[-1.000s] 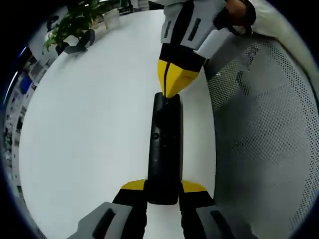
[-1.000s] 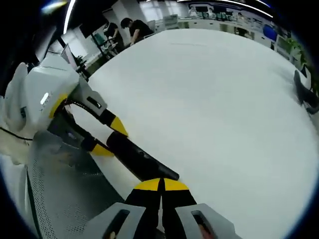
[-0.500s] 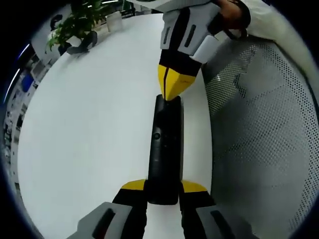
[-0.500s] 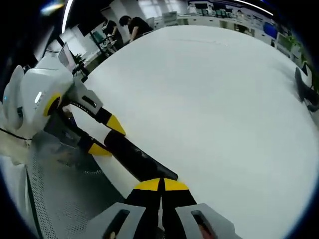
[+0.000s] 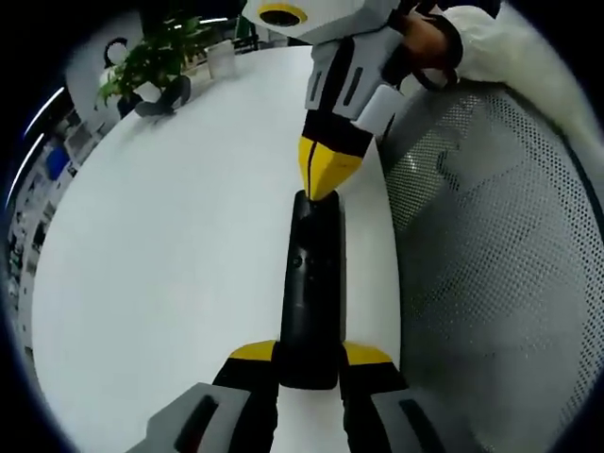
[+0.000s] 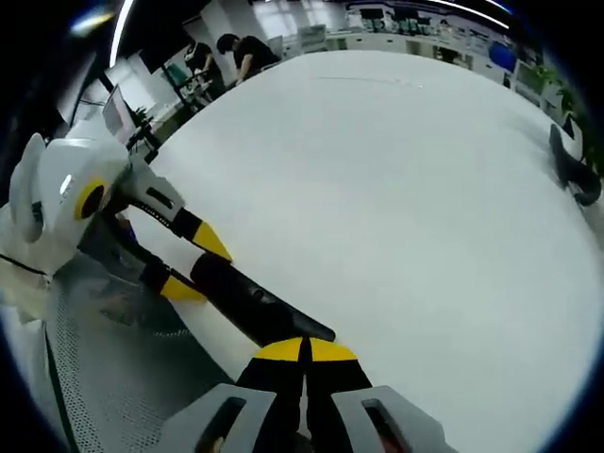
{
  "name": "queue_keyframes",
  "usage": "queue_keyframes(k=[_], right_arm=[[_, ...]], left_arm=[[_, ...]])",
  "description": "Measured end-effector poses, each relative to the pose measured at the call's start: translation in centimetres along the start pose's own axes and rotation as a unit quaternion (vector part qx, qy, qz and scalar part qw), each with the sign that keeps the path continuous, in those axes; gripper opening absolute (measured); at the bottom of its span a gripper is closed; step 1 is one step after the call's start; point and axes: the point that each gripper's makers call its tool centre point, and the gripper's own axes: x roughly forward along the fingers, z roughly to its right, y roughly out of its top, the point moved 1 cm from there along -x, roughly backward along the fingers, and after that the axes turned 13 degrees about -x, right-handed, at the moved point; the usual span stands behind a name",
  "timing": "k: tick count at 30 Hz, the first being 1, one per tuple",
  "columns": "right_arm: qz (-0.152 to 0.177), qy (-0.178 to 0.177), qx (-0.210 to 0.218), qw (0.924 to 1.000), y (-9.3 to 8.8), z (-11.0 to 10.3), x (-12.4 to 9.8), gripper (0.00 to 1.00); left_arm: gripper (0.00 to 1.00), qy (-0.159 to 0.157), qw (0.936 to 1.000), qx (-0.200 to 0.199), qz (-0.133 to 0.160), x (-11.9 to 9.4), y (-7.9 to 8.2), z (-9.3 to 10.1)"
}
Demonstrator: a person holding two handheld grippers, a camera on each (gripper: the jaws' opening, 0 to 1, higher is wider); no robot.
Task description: Press the specified remote control buttons in sequence, fully releasing each button before pressing the next.
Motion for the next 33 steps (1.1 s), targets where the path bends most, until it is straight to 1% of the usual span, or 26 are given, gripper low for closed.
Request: queue_keyframes(k=[3,6,8,13,17,21,23,25,29,33], right_arm=[[0.002,-0.006,-0.001,1.0,0.08,0.05,0.05,0.0],[0.002,-0.011,-0.003,0.9999,0.14,0.01,0.06,0.0],[0.004,-0.012,0.001,0.9999,0.13,0.04,0.03,0.0],[-0.003,-0.013,0.015,0.9998,0.19,0.11,0.01,0.0],[-0.001,-0.012,0.019,0.9998,0.16,0.11,-0.06,0.0],[0.007,0.003,0.026,0.9996,0.43,-0.5,0.05,0.0],[0.001,0.007,0.02,0.9998,0.36,-0.75,0.26,0.0],[0.002,0.004,0.015,0.9999,0.5,-0.63,0.22,0.0],[0.003,0.004,0.016,0.9999,0.58,-0.6,0.28,0.0],[-0.008,-0.002,-0.003,1.0,0.6,-0.78,0.41,0.0]], left_arm=[[0.22,0.002,1.0,0.001,0.0,-0.01,0.02,0.05],[0.22,0.002,0.9999,-0.008,0.006,-0.03,0.02,-0.05],[0.22,0.003,0.9999,-0.011,0.006,-0.02,0.02,0.0],[0.22,0.004,0.9999,-0.009,0.002,0.0,0.05,0.01],[0.22,0.003,0.9999,-0.01,0.004,0.01,0.08,0.0],[0.22,0.005,0.9999,-0.012,0.006,0.02,0.09,0.03],[0.22,0.005,0.9999,-0.012,0.005,0.02,0.11,0.04],[0.22,0.005,0.9999,-0.012,0.003,0.03,0.1,0.05],[0.22,0.006,0.9999,-0.012,0.0,0.04,0.1,0.05],[0.22,0.006,0.9999,-0.011,-0.001,0.04,0.07,0.04]])
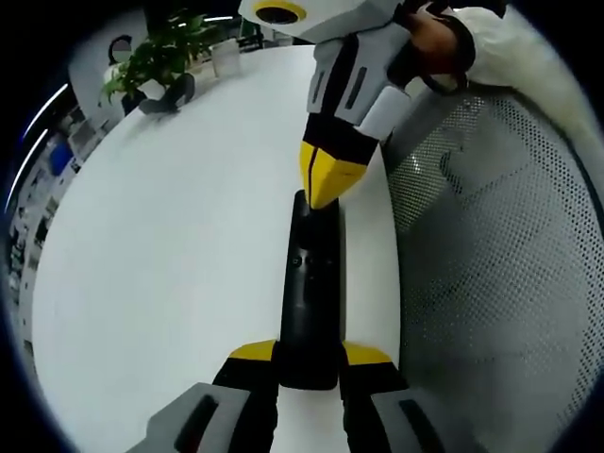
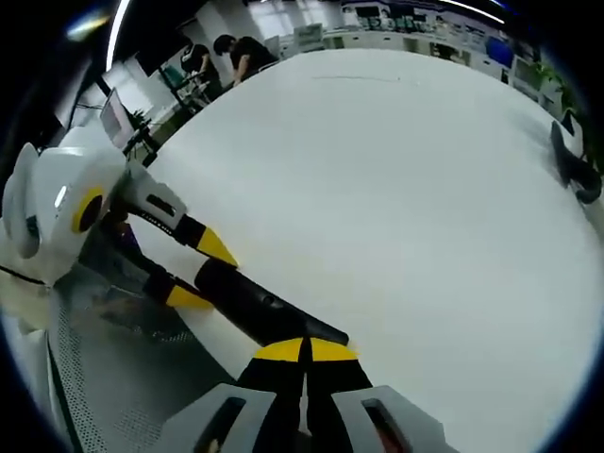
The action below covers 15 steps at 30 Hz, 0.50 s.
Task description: Press the specified remote control buttons in sequence, fully releasing each button before pressing the next.
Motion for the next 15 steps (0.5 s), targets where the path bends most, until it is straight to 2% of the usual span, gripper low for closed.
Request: queue_keyframes(k=[3,5,15], right_arm=[[-0.012,-0.01,-0.037,0.9992,-0.01,-0.03,0.05,0.0],[-0.016,-0.014,-0.048,0.9986,-0.02,-0.13,0.12,0.0],[-0.006,-0.005,-0.027,0.9996,-0.08,0.14,0.09,0.0]], left_arm=[[0.22,0.0,1.0,-0.001,-0.001,0.0,-0.01,-0.01],[0.22,0.001,1.0,0.001,-0.001,0.0,0.01,-0.01],[0.22,-0.001,1.0,-0.002,0.004,-0.01,-0.03,0.01]])
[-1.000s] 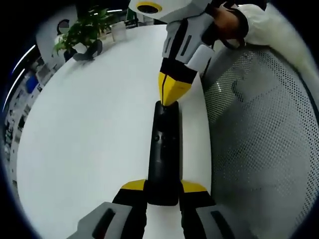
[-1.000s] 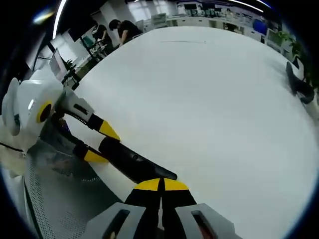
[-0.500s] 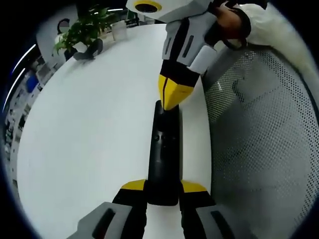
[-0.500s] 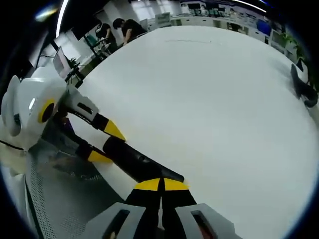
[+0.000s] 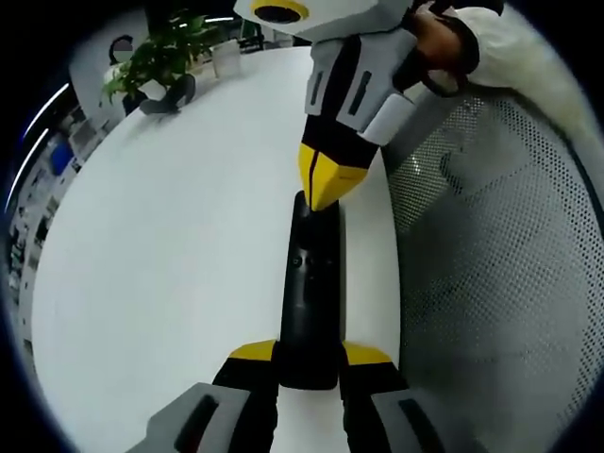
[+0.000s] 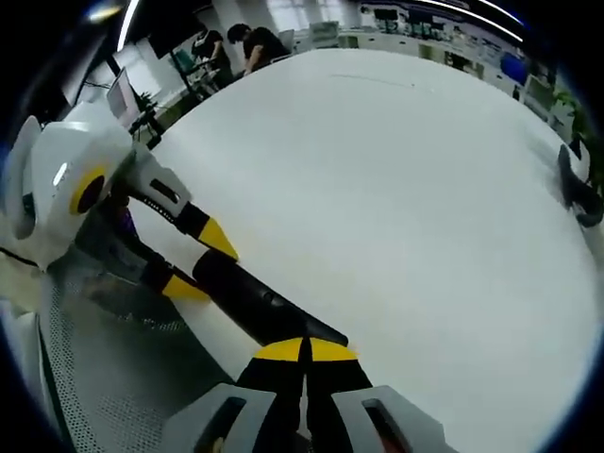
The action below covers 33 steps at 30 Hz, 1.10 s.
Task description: Press the specified remote control buttons in sequence, fully releasing each button before pressing the next.
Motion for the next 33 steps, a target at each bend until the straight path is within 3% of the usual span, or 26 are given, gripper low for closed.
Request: queue_keyframes(k=[13,33], right_arm=[[0.004,-0.011,0.011,0.9999,0.04,-0.15,-0.27,0.0],[0.004,0.013,0.013,0.9998,0.61,-0.96,0.42,0.0]], left_arm=[[0.22,0.006,0.9999,-0.004,-0.007,0.03,0.02,0.05],[0.22,0.004,1.0,-0.006,-0.001,0.06,0.04,0.02]])
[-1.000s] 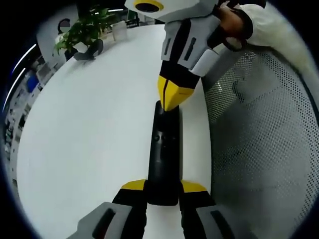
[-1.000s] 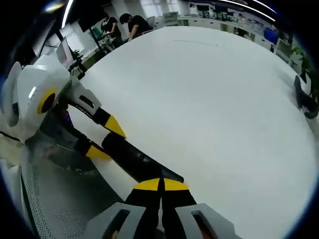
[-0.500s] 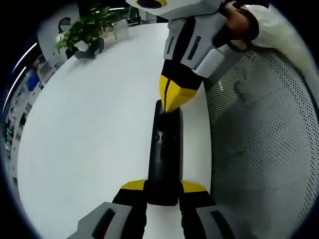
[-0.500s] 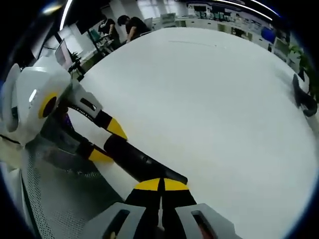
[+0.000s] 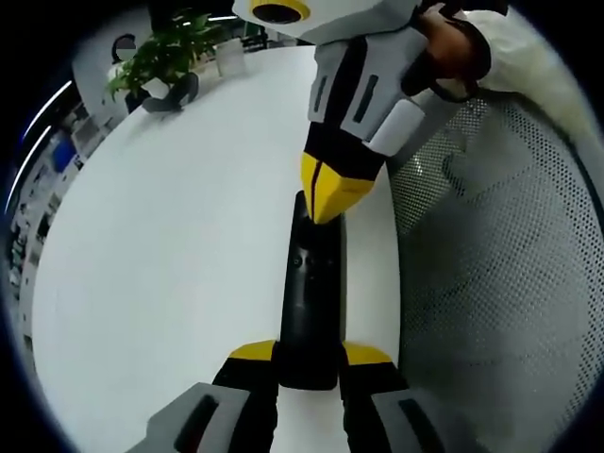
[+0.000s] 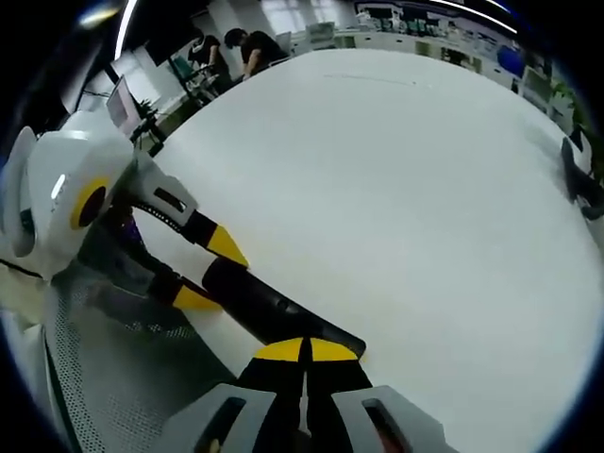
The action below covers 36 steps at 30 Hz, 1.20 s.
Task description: Press the specified remote control buttons in sequence, fully releasing each button before pressing the next.
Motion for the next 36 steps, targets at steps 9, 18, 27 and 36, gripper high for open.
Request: queue_keyframes(k=[9,18,27,36], right_arm=[[-0.003,0.009,0.005,0.9999,0.0,0.0,0.1,0.0],[-0.003,0.014,0.036,0.9992,0.1,0.1,0.0,0.0],[0.007,0.011,0.036,0.9993,0.8,0.5,0.0,0.0],[-0.001,0.018,0.026,0.9995,1.6,0.5,0.7,0.0]], left_arm=[[0.22,-0.001,1.0,0.004,-0.004,0.0,0.0,0.0],[0.22,-0.001,0.9999,0.002,-0.016,0.0,0.0,0.0],[0.23,0.002,0.9998,0.003,-0.022,0.0,0.0,0.0],[0.22,0.002,0.9998,0.003,-0.022,0.0,0.0,0.0]])
